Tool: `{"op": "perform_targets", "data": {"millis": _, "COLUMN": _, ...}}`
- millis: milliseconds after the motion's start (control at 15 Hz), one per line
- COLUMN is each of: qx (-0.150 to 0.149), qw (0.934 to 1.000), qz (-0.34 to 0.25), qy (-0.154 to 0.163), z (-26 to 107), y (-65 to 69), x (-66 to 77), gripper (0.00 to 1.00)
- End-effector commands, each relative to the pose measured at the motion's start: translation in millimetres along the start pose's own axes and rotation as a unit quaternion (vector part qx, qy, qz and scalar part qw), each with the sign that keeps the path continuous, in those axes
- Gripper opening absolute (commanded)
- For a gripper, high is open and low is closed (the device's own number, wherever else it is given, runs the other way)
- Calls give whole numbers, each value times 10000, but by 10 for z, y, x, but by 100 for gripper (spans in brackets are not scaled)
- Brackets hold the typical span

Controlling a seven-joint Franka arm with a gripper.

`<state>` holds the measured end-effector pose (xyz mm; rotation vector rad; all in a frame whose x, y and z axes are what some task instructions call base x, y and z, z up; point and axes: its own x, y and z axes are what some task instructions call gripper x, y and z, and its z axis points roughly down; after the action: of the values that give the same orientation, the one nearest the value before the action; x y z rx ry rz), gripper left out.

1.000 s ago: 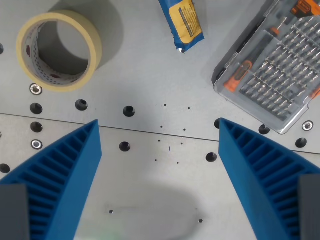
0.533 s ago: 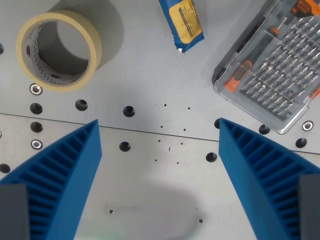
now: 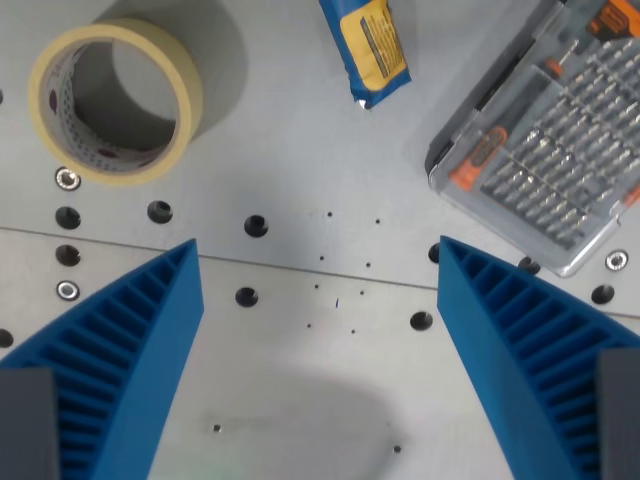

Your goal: Move above the blue bag

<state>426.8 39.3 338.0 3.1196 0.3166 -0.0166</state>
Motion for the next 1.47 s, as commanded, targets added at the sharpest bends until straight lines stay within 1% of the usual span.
{"op": "perform_targets", "data": {"millis": 67, "qx": -40, "qw": 9991, "qz": -409, "qy": 108, "z": 79, "y": 12, "x": 63, "gripper": 100}}
{"op": "perform_targets", "data": {"millis": 533, "qx": -92, "qw": 9963, "qz": -856, "qy": 76, "z": 361, "y": 36, "x": 219, "gripper": 100}}
{"op": "perform_targets", "data": {"millis": 867, "qx": -122, "qw": 9929, "qz": -1186, "qy": 34, "z": 607, "y": 61, "x": 361, "gripper": 100}}
{"op": "perform_targets", "data": {"millis": 1467, "qx": -115, "qw": 9854, "qz": -1688, "qy": -163, "z": 1058, "y": 119, "x": 657, "gripper": 100}}
